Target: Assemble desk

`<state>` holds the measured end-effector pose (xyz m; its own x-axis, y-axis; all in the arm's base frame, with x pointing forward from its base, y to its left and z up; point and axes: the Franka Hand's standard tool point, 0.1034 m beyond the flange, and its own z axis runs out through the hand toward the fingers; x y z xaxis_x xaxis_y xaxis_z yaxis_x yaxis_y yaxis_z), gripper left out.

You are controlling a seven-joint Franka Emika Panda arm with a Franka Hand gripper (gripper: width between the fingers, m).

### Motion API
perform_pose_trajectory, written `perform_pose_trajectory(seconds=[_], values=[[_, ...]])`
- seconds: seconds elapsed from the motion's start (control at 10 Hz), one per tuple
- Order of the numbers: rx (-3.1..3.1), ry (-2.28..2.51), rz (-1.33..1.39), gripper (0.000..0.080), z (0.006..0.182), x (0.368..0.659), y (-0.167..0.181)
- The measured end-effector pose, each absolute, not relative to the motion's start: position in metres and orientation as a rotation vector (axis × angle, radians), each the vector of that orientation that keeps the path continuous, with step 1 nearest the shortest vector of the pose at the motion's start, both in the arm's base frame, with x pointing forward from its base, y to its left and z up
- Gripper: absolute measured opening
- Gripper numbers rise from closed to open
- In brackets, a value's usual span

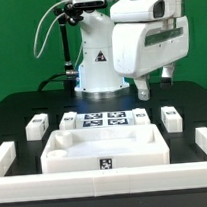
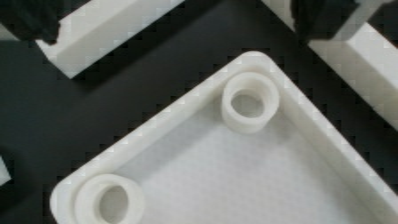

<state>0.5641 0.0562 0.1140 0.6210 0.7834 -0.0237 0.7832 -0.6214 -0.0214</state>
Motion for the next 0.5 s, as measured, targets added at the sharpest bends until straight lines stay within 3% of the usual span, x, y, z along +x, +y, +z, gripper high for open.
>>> perform_pose_trajectory(seconds=[0.5], values=[[-2.82,-1.363,0.049,0.0649,0.1135,0.5639,0.0562]])
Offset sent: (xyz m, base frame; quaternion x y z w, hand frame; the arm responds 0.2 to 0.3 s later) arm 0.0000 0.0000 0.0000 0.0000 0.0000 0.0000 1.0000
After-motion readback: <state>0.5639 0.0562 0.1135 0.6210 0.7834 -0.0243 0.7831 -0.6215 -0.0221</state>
